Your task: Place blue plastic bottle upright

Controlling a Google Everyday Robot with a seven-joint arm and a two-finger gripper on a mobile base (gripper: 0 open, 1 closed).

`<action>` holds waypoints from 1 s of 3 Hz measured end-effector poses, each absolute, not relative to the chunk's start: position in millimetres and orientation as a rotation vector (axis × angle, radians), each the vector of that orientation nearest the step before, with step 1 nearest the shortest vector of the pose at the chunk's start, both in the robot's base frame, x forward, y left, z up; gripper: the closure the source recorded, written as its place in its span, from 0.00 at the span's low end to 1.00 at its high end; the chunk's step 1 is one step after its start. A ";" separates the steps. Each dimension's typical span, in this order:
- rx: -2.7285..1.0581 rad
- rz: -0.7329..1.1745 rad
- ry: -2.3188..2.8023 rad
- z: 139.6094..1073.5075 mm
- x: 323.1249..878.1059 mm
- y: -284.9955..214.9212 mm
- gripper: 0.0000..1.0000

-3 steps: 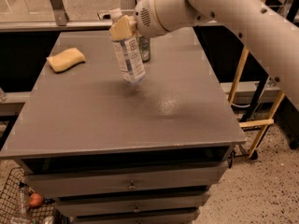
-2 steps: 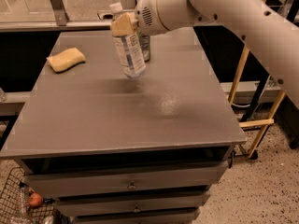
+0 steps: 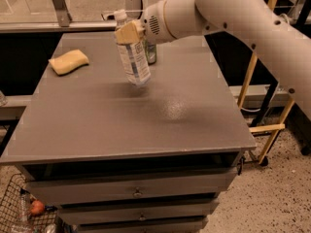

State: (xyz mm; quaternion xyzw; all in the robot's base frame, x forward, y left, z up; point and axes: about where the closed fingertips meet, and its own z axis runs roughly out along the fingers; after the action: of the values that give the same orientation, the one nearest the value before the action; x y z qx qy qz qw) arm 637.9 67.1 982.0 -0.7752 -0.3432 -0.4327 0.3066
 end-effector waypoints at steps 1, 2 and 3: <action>-2.009 -1.140 -0.922 966.7 634.3 63.8 1.00; -1.965 -1.158 -0.934 955.7 633.1 62.1 1.00; -1.948 -1.171 -0.941 954.3 632.5 61.9 1.00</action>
Offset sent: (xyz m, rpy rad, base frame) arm -0.0048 -0.0119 -0.0372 0.0790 -0.0612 0.0709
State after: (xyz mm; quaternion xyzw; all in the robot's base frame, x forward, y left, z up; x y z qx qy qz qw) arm 632.5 61.9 954.3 -0.7463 -0.3607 -0.4486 0.3342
